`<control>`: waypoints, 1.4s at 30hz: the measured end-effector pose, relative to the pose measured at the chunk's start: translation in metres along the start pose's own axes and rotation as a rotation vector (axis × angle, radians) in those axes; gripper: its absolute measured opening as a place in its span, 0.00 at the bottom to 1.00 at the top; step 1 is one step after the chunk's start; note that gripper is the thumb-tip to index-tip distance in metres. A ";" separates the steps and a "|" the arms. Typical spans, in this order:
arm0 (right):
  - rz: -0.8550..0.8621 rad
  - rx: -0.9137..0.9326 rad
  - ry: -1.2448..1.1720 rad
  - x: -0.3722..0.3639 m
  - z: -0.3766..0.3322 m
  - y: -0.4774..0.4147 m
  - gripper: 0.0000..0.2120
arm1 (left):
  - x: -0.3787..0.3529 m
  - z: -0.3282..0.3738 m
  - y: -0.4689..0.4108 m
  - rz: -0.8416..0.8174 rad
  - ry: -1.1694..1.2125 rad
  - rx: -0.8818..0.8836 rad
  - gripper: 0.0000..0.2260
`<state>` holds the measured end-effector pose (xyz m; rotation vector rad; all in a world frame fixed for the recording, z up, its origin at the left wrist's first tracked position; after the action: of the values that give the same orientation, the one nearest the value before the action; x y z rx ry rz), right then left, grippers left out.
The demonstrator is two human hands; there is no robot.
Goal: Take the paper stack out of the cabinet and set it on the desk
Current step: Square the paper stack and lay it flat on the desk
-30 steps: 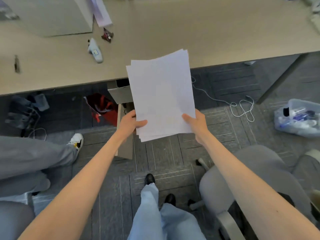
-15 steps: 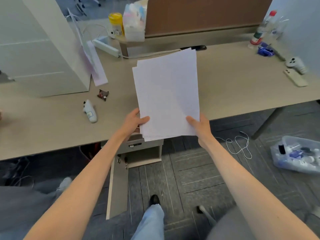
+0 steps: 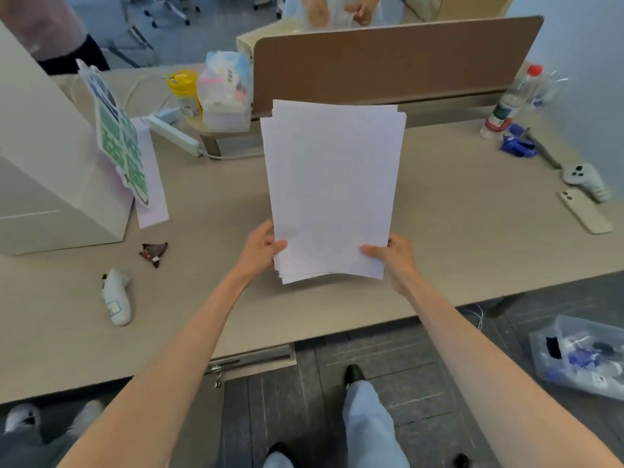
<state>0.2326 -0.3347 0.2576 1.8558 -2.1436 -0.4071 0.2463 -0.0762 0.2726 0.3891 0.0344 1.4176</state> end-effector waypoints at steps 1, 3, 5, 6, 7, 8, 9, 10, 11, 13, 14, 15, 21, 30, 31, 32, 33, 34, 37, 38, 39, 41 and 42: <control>-0.011 -0.004 0.005 0.007 -0.006 -0.019 0.15 | -0.006 0.003 -0.016 0.028 0.004 -0.006 0.20; -0.030 -0.016 0.008 0.019 -0.016 -0.051 0.16 | -0.018 0.008 -0.042 0.058 0.015 -0.007 0.20; -0.044 -0.036 0.014 0.031 -0.023 -0.080 0.16 | -0.031 0.010 -0.065 0.096 0.049 0.011 0.18; -0.048 -0.052 0.010 0.037 -0.026 -0.095 0.17 | -0.038 0.010 -0.077 0.129 0.068 0.021 0.18; -0.049 -0.068 0.008 0.041 -0.028 -0.106 0.17 | -0.044 0.011 -0.085 0.156 0.085 0.031 0.18; -0.047 -0.077 0.009 0.044 -0.029 -0.115 0.17 | -0.049 0.011 -0.090 0.179 0.093 0.044 0.18; -0.047 -0.082 0.016 0.047 -0.031 -0.123 0.16 | -0.052 0.010 -0.097 0.198 0.101 0.058 0.18; -0.049 -0.087 0.020 0.048 -0.032 -0.130 0.15 | -0.055 0.008 -0.102 0.217 0.110 0.066 0.18; -0.051 -0.096 0.023 0.050 -0.033 -0.137 0.15 | -0.057 0.006 -0.108 0.232 0.117 0.070 0.17; -0.052 -0.096 0.037 0.049 -0.034 -0.149 0.15 | -0.057 0.005 -0.118 0.240 0.105 0.070 0.17; -0.051 -0.089 0.044 0.049 -0.035 -0.155 0.15 | -0.057 0.004 -0.124 0.243 0.111 0.075 0.17; -0.050 -0.082 0.049 0.049 -0.035 -0.159 0.16 | -0.058 0.003 -0.128 0.244 0.133 0.080 0.17; -0.094 -0.081 0.057 0.049 -0.015 -0.167 0.16 | -0.070 -0.007 -0.137 0.247 0.222 0.105 0.16; -0.010 0.037 0.043 0.036 -0.032 -0.176 0.12 | -0.058 0.010 -0.148 0.278 0.225 -0.007 0.11; -0.024 0.037 0.054 0.036 -0.033 -0.176 0.12 | -0.055 0.007 -0.148 0.281 0.236 0.001 0.12; -0.041 0.036 0.064 0.036 -0.035 -0.177 0.12 | -0.053 0.007 -0.148 0.286 0.247 0.008 0.14; -0.062 0.037 0.069 0.036 -0.038 -0.178 0.12 | -0.050 0.008 -0.148 0.288 0.240 0.008 0.16; -0.082 0.038 0.068 0.036 -0.041 -0.179 0.12 | -0.047 0.012 -0.149 0.283 0.231 0.003 0.17; -0.155 0.049 0.043 0.038 -0.059 -0.181 0.14 | -0.037 0.032 -0.153 0.225 0.230 -0.034 0.18; -0.192 0.054 0.048 0.038 -0.067 -0.181 0.15 | -0.035 0.041 -0.154 0.199 0.223 -0.044 0.18; -0.229 0.059 0.064 0.038 -0.074 -0.181 0.17 | -0.032 0.048 -0.155 0.176 0.204 -0.046 0.19; -0.297 0.076 0.105 0.039 -0.087 -0.182 0.20 | -0.026 0.063 -0.156 0.119 0.169 -0.042 0.21; -0.329 0.083 0.116 0.040 -0.093 -0.181 0.20 | -0.025 0.070 -0.156 0.078 0.155 -0.039 0.21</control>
<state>0.4282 -0.4024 0.2745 2.2279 -1.8085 -0.2717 0.4087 -0.1332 0.2883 0.2500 0.1188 1.5214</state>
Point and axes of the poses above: each hand's wrist, its own y-axis away from the middle knuckle, its own x-axis out of the back of the hand, z = x × y, the point moved 6 cm from there along -y, towards the middle knuckle, and after that the axes turned 1 degree about z, right-handed, at the moved point
